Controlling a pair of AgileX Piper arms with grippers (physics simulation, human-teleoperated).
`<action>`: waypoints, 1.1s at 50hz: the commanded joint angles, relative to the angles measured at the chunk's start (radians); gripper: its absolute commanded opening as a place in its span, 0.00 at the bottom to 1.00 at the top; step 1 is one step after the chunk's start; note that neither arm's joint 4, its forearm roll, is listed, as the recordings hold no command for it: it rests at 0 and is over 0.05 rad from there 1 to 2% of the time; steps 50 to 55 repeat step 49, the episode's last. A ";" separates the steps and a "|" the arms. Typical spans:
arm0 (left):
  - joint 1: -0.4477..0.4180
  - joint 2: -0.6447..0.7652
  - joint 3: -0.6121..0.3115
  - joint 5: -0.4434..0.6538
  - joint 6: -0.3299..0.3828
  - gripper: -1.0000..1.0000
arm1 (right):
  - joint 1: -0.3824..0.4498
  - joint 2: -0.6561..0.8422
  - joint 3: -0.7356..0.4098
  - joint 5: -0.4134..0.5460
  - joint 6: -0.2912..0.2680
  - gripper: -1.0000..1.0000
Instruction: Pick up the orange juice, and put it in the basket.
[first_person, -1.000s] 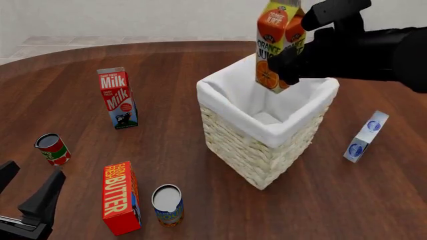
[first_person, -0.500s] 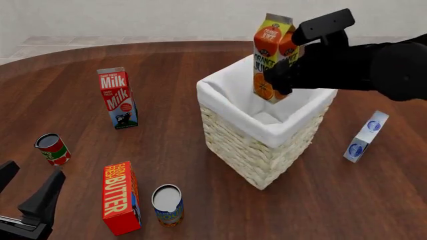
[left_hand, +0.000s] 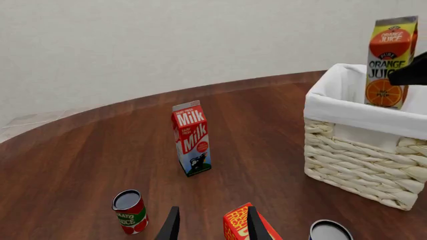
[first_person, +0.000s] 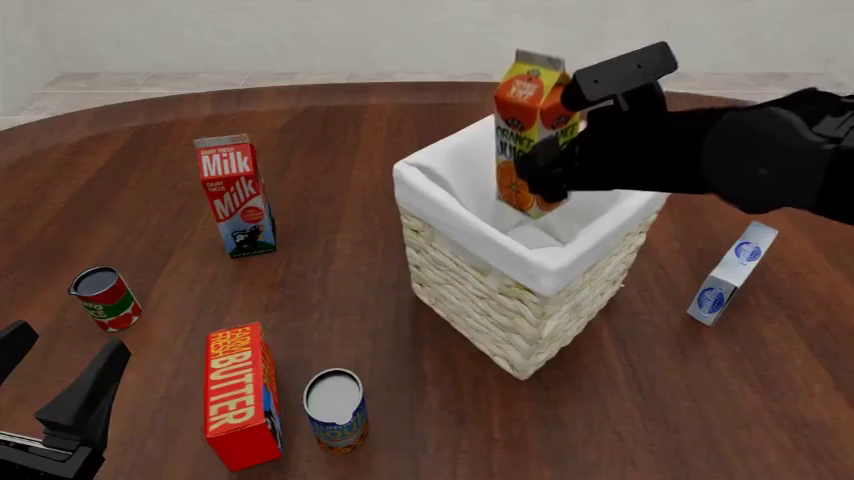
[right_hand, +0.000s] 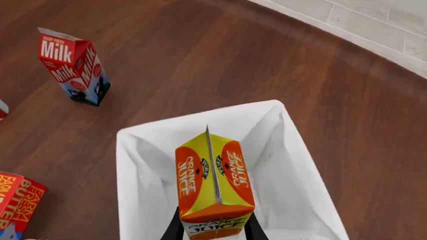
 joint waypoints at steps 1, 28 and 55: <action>-0.001 0.000 0.000 0.000 0.001 1.00 | 0.000 -0.005 0.016 -0.020 0.020 0.00; -0.001 0.001 0.000 0.000 -0.002 1.00 | 0.001 -0.015 -0.005 0.011 0.001 1.00; -0.003 0.001 0.000 0.001 -0.002 1.00 | 0.025 -0.154 -0.026 0.088 -0.012 1.00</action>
